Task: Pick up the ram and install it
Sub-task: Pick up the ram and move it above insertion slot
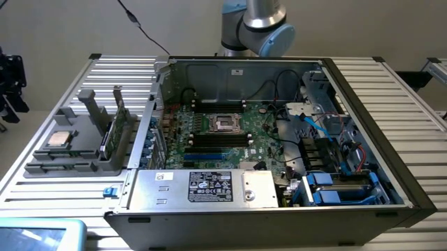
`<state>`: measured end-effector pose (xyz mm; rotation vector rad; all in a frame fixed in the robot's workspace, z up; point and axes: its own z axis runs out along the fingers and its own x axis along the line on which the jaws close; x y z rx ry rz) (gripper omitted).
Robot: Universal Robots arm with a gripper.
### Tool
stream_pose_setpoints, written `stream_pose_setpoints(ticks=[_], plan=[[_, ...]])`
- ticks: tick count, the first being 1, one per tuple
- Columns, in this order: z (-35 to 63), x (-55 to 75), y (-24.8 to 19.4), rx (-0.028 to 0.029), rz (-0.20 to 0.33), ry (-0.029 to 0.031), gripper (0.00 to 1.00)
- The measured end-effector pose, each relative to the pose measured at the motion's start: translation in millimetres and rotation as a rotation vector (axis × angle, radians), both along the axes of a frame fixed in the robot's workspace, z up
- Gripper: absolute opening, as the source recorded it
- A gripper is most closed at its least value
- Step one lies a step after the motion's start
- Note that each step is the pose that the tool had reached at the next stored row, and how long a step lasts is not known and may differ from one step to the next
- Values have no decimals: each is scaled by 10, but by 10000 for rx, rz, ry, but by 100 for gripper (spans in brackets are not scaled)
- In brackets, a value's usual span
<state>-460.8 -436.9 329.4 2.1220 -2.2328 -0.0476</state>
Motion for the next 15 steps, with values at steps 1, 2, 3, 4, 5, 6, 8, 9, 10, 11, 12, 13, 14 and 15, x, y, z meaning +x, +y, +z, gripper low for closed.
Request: stream_pose_setpoints(ticks=[1,2,3,4,5,6,8,9,10,11,12,13,14,15], plan=[[-19,-1,-4,0,-2,0,35],[-37,-1,-7,-1,-2,1,35],[-56,-1,-11,0,-2,0,35],[-72,0,-16,0,-2,1,35],[-92,3,-30,-1,-1,1,35],[-110,6,-42,-1,-1,1,35],[-146,13,-68,-1,-1,2,35],[-165,17,-81,-1,-1,0,35],[-183,20,-93,-1,-1,0,35],[-200,24,-105,-1,-1,1,35],[-218,28,-116,-1,-1,2,35],[-237,34,-127,-1,-1,1,35],[-255,42,-136,-1,-1,1,35],[-273,52,-144,-1,-1,1,35]])
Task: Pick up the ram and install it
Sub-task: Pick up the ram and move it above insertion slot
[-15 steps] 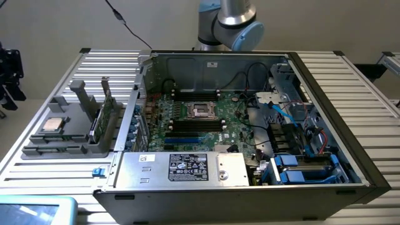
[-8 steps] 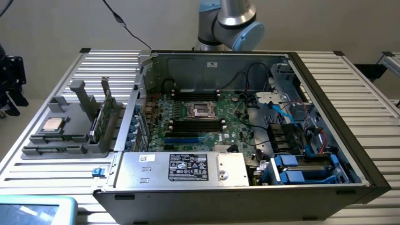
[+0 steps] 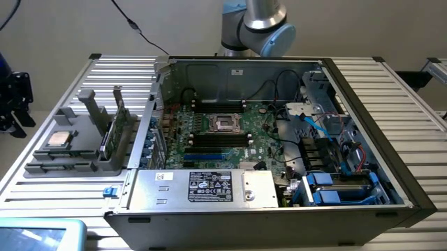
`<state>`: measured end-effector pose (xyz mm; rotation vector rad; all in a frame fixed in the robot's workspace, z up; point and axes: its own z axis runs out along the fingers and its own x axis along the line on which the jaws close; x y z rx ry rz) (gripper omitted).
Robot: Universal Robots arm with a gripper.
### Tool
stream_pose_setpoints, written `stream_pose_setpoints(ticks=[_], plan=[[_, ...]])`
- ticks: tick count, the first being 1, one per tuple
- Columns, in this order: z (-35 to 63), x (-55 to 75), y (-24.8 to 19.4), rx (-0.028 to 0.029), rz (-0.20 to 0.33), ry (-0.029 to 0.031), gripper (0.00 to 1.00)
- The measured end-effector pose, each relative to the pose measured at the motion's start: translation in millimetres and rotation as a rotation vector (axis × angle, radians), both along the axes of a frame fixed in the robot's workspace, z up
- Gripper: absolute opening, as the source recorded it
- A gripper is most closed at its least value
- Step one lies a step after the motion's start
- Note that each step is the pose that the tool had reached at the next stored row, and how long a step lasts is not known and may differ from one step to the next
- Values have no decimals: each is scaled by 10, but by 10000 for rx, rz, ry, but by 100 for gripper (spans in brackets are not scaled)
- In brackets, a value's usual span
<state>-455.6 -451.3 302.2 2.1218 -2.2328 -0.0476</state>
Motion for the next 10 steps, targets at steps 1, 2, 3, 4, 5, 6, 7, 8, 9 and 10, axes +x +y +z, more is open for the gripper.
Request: stream_pose_setpoints(ticks=[1,2,3,4,5,6,7,8,9,10], plan=[[-18,11,-7,0,0,0,35],[-36,23,-15,0,0,0,35],[-56,39,-23,0,0,0,35],[-74,55,-31,0,-1,0,35],[-91,69,-41,0,-1,0,35],[-109,83,-54,0,0,-1,35],[-128,95,-67,0,0,0,35],[-145,109,-80,0,0,0,35],[-163,128,-90,0,0,0,35],[-181,152,-98,-1,0,1,35]])
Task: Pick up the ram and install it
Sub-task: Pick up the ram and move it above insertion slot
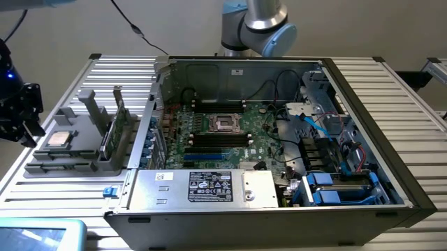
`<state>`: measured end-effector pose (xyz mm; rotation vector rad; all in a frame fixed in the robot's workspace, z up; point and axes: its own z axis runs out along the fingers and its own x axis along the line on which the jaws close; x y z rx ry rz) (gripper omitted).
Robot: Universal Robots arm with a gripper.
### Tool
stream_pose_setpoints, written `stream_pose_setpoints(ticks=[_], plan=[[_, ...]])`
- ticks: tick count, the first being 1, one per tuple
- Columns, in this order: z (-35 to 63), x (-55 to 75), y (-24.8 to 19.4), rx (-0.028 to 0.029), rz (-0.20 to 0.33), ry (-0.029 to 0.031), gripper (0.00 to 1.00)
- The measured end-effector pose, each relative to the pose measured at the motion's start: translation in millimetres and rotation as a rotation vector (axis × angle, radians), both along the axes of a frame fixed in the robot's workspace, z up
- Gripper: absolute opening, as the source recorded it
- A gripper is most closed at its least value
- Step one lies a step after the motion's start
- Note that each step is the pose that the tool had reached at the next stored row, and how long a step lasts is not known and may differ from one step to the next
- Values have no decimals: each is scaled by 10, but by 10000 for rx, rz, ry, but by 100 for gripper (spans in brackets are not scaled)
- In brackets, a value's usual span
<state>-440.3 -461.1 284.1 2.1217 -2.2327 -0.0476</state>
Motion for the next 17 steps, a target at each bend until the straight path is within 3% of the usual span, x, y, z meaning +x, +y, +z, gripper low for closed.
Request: stream_pose_setpoints(ticks=[5,17], plan=[[-94,112,-16,2,0,-3,35],[-311,115,-16,2,1,-2,35]])
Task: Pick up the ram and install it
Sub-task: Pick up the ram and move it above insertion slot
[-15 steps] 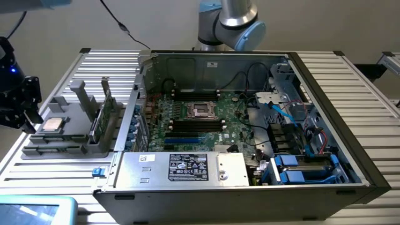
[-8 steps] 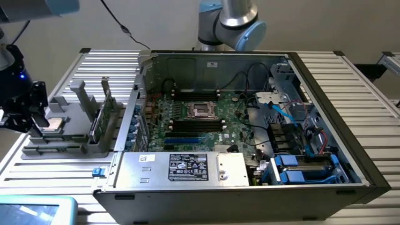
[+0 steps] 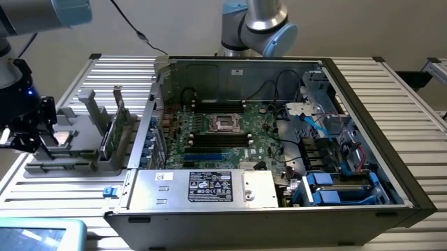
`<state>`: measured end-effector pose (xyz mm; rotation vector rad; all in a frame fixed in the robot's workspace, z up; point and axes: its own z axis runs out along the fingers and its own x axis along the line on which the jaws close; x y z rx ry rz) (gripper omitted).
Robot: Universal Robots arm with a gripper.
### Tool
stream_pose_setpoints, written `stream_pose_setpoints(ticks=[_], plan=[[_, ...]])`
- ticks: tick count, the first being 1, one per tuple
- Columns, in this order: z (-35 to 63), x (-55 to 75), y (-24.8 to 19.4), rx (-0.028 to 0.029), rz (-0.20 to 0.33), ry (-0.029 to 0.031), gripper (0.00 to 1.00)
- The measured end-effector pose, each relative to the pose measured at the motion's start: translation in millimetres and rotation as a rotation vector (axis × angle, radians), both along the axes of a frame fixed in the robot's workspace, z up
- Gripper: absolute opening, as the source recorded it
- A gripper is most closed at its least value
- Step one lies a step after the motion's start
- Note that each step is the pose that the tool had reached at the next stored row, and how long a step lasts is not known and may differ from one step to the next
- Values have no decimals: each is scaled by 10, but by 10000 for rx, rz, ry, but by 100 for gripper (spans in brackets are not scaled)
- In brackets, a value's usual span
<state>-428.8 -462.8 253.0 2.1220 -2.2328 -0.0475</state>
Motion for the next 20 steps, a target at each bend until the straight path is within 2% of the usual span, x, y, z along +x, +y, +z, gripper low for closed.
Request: stream_pose_setpoints(ticks=[20], plan=[[-344,-48,-5,-1,1,1,35]])
